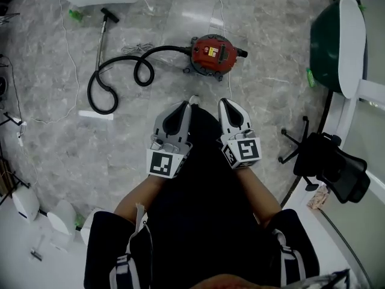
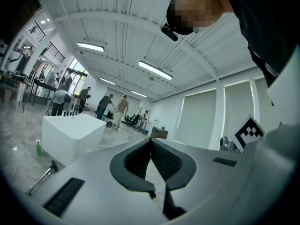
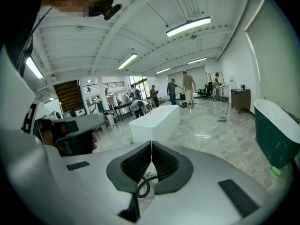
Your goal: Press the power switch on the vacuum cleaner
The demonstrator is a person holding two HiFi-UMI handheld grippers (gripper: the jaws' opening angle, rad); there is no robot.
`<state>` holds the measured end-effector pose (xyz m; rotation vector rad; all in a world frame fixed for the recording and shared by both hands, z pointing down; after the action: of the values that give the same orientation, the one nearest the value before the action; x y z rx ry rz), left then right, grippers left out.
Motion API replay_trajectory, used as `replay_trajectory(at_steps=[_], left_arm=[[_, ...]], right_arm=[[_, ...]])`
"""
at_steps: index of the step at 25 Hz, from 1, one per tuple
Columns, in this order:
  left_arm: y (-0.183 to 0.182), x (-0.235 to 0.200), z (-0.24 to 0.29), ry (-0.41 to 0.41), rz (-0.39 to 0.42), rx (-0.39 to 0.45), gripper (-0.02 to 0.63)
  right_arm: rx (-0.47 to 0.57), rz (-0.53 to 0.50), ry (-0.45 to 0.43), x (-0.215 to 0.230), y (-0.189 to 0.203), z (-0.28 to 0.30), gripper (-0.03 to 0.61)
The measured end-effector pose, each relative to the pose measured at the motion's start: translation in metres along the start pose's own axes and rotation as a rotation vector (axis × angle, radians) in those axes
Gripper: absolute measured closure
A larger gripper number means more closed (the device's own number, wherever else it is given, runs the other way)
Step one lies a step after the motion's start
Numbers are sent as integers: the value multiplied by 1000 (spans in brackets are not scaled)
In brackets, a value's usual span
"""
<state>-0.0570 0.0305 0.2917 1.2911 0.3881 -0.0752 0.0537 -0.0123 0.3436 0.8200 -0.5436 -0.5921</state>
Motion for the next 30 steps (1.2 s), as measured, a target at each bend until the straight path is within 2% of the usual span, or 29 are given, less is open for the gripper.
replay_trajectory(at_steps=[3, 10, 14, 16, 20, 23, 30], left_arm=[[-2, 1, 4, -21, -15, 2, 595], [16, 5, 21, -24, -23, -58, 595], [22, -5, 37, -59, -46, -67, 595], [20, -8, 45, -81, -58, -49, 595], [22, -7, 60, -94, -76, -39, 595], [25, -5, 70, -90, -77, -50, 595], [45, -21, 80, -116, -61, -107, 595]], right_arm=[[-22, 22, -5, 10, 0, 15, 558], [-96, 9, -11, 42, 14, 67, 558], [-119, 14, -15, 60, 18, 94, 558], [-129, -2, -7, 70, 22, 108, 558], [-163, -101, 14, 91, 39, 140, 558], [-211, -112, 17, 107, 54, 162, 558], [-306, -87, -61, 114, 78, 211, 558]])
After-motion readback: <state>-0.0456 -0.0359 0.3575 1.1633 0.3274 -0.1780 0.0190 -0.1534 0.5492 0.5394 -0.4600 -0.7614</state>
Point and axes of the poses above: the fingertips, and each gripper's own axes: z forward along the fingers, x to its right, y out of its underside, the point moved 1 cm from there along -z, backward along the fingers, and after that the axes turned 9 degrees about -x, right-handed, at the moved point
